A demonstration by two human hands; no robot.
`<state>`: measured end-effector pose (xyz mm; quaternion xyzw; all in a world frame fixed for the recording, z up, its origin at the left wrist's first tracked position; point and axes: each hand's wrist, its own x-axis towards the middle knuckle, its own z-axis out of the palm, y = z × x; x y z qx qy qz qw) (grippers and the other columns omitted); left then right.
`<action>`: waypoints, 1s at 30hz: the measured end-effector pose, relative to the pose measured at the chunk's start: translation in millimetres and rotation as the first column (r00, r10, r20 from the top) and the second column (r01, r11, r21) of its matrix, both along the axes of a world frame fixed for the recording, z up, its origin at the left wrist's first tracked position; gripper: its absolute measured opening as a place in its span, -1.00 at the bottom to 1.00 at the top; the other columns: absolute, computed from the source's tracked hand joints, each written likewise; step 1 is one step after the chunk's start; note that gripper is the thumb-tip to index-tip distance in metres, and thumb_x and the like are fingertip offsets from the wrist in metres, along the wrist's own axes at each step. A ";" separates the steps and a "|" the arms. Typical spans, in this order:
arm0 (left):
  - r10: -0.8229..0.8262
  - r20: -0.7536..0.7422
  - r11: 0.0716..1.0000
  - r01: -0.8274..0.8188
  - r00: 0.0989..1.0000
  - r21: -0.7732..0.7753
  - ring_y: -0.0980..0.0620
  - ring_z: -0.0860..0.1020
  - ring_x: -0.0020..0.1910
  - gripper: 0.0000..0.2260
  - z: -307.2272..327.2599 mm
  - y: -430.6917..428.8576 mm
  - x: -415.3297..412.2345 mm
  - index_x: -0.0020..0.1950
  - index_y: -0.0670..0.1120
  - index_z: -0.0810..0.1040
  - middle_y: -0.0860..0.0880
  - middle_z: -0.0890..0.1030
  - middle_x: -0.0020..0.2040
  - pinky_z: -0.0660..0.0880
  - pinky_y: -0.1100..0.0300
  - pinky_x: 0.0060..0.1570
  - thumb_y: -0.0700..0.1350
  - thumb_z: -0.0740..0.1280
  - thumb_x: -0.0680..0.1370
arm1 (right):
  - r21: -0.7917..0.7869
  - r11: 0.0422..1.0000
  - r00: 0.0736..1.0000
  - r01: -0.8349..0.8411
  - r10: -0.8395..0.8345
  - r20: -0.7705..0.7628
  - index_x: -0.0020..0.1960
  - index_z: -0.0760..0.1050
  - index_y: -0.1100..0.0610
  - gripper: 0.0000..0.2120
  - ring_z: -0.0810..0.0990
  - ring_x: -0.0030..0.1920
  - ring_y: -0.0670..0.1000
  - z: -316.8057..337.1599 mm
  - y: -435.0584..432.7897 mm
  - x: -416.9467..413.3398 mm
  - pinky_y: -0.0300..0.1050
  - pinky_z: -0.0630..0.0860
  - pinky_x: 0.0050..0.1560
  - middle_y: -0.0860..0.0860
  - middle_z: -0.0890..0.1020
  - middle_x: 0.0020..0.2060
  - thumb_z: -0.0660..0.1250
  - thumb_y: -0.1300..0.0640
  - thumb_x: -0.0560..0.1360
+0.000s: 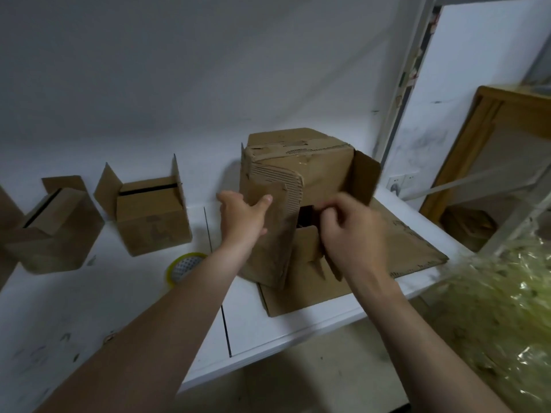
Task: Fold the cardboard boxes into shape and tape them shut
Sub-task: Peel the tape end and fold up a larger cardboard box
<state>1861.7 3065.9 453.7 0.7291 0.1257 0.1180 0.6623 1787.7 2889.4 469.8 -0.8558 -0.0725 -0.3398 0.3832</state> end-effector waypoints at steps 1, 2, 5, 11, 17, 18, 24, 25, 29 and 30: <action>0.025 0.008 0.999 -0.025 1.000 0.028 -0.16 0.60 0.12 -0.54 -3.3 2.9 1.0 0.17 0.01 0.23 -0.15 0.44 0.28 0.69 -0.01 -0.24 -0.01 0.49 0.52 | 0.102 0.995 0.996 0.020 -0.029 0.089 -0.02 0.54 -0.10 -0.83 0.59 -0.28 -0.22 3.2 -6.5 -0.3 -0.39 0.47 -0.34 -0.31 0.59 -0.23 0.18 0.08 0.56; 0.056 0.009 0.997 -0.056 0.998 0.061 -0.16 0.59 0.11 -0.55 -6.0 5.8 1.5 0.17 0.01 0.23 -0.14 0.44 0.27 0.69 -0.02 -0.24 -0.02 0.49 0.53 | 0.240 0.969 0.987 0.050 -0.085 0.137 0.00 0.50 -0.07 -0.84 0.57 -0.25 -0.23 4.5 -14.1 3.1 -0.37 0.46 -0.31 -0.31 0.56 -0.19 0.19 0.14 0.57; 0.100 -0.007 0.981 -0.098 0.995 0.165 -0.16 0.55 0.12 -0.55 -12.7 11.6 2.1 0.17 -0.01 0.23 -0.13 0.40 0.24 0.67 -0.14 -0.07 -0.03 0.48 0.53 | 0.702 0.667 0.946 0.250 -0.323 -0.030 0.13 0.44 0.00 -0.76 0.54 0.00 -0.20 -2.4 -42.1 30.4 -0.17 0.52 0.03 -0.17 0.53 0.00 0.14 0.27 0.59; -0.067 0.139 0.927 0.010 0.988 0.375 0.08 0.51 0.08 -0.53 -19.1 -3.6 -17.2 0.21 0.16 0.18 0.01 0.34 0.27 0.46 0.32 -0.12 -0.05 0.39 0.46 | 0.791 0.422 0.893 0.442 -0.121 -0.434 0.29 0.38 0.00 -0.73 0.59 0.00 0.04 -36.5 -65.1 58.1 -0.03 0.58 0.01 0.10 0.57 0.13 0.22 0.19 0.62; -0.151 0.209 0.857 0.023 0.966 0.515 -0.07 0.24 0.47 -0.10 -21.3 -30.5 -24.8 0.49 0.15 0.08 0.02 0.17 0.47 0.39 -0.04 0.31 0.29 0.52 0.32 | 0.700 0.529 0.868 0.480 -0.405 -0.289 0.31 0.28 0.03 -0.63 0.52 0.04 -0.18 -30.8 -77.3 55.9 -0.07 0.51 0.02 0.07 0.50 0.12 0.33 0.00 0.58; -0.138 0.221 0.851 0.001 0.966 0.525 -0.09 0.23 0.47 -0.08 -22.3 -34.3 -24.0 0.51 0.13 0.07 -0.01 0.15 0.48 0.36 0.00 0.25 0.28 0.53 0.33 | 0.643 0.573 0.861 0.508 -0.362 -0.357 0.41 0.32 0.04 -0.57 0.48 0.24 -0.04 -31.6 -79.4 57.1 0.02 0.47 0.21 0.10 0.46 0.28 0.25 -0.11 0.62; -0.061 0.231 0.903 -0.045 0.971 0.427 -0.13 0.27 0.45 -0.21 -26.3 -31.9 -11.5 0.51 0.09 0.08 -0.02 0.20 0.46 0.39 -0.05 0.27 0.28 0.44 0.45 | 0.774 0.545 0.918 0.323 0.019 -0.396 0.10 0.62 0.01 -0.53 0.62 0.11 0.02 -39.0 -68.2 67.4 0.07 0.51 0.21 -0.05 0.67 -0.06 0.05 -0.24 0.66; -0.065 0.230 0.903 -0.041 0.971 0.428 -0.13 0.28 0.45 -0.24 -26.3 -27.3 -8.5 0.52 0.08 0.09 -0.02 0.20 0.46 0.40 -0.12 0.33 0.28 0.41 0.48 | 0.764 0.579 0.924 0.283 0.049 -0.379 0.01 0.63 0.00 -0.57 0.64 0.07 0.05 -40.2 -67.0 70.0 0.09 0.53 0.20 -0.01 0.69 -0.09 0.09 -0.23 0.66; -0.073 0.202 0.912 -0.017 0.977 0.409 -0.14 0.27 0.48 -0.30 -27.1 -11.1 4.6 0.58 0.08 0.03 -0.03 0.16 0.52 0.35 -0.16 0.39 0.29 0.26 0.57 | 0.761 0.647 0.905 0.046 0.295 -0.305 -0.02 0.64 -0.13 -0.71 0.66 0.08 0.01 -46.9 -60.4 81.0 0.10 0.58 0.15 -0.09 0.71 -0.05 0.22 -0.26 0.61; -0.058 0.198 0.923 -0.023 0.978 0.384 -0.15 0.25 0.49 -0.31 -26.2 -8.4 9.0 0.60 0.08 0.01 -0.05 0.14 0.53 0.33 -0.13 0.39 0.29 0.22 0.59 | 0.751 0.660 0.899 -0.014 0.336 -0.280 0.03 0.62 -0.10 -0.70 0.64 0.14 0.04 -49.7 -58.1 84.8 0.16 0.56 0.21 -0.05 0.69 0.02 0.25 -0.28 0.58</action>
